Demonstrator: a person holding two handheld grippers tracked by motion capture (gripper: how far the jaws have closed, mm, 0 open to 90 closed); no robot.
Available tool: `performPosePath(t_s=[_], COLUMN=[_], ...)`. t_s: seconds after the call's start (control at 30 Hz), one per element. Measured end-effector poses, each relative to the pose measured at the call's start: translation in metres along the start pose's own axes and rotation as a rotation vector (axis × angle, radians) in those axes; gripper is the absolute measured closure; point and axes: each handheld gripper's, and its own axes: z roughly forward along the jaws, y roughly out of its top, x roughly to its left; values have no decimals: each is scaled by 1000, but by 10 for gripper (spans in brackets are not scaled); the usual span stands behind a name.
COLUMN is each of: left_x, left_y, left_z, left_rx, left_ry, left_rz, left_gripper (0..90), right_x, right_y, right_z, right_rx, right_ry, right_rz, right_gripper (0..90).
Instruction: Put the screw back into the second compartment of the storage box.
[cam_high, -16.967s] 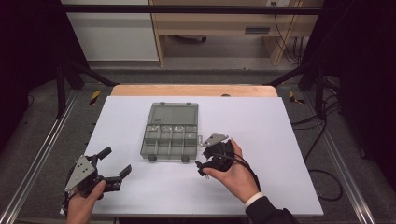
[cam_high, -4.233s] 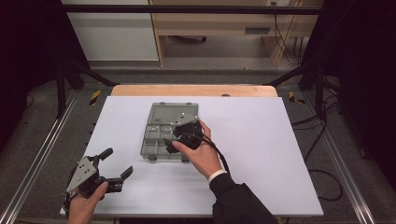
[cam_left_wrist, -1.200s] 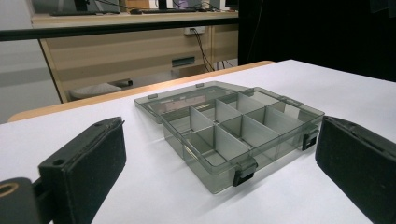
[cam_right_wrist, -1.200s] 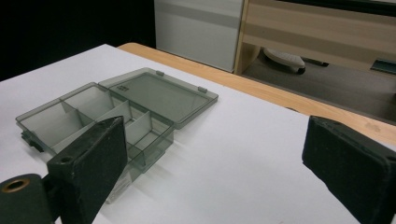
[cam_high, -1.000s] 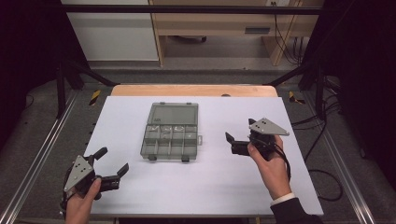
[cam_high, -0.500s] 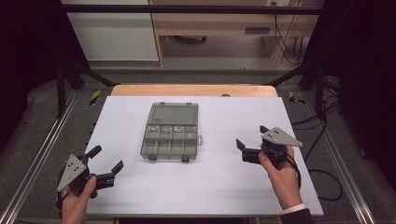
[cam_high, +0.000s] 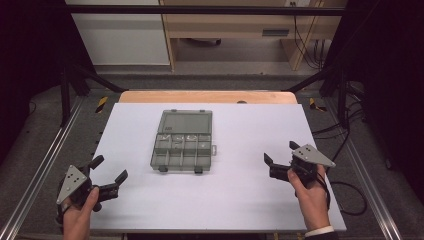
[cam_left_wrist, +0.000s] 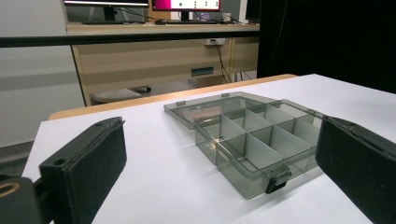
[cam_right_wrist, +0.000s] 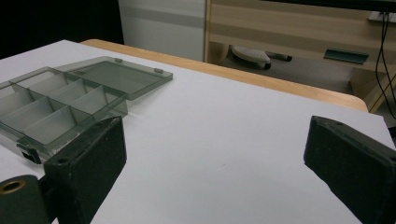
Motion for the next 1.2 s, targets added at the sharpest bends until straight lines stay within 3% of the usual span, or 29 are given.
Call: performPosePath(t_s=[0.6,0.87,1.0,1.2], left_x=[2,1,-2,-10], left_y=[-4,-7,-6,-11], left_z=[5,7,10,16], left_rx=[20,40,9,26], left_ry=[-11,5,-12,-35], left_rz=[6,18,18,23], left_gripper=[18,19,21,22], right_x=[-14,-11,-10,-7], right_y=[-36,-50,-60,-64], right_z=[-13,-15,-14,-12], right_rx=[-19,-73,-94,-116], right_ry=[-49,-34,-16,10], right_rz=[1,3,9,-29], right_gripper=[59,47,38,30])
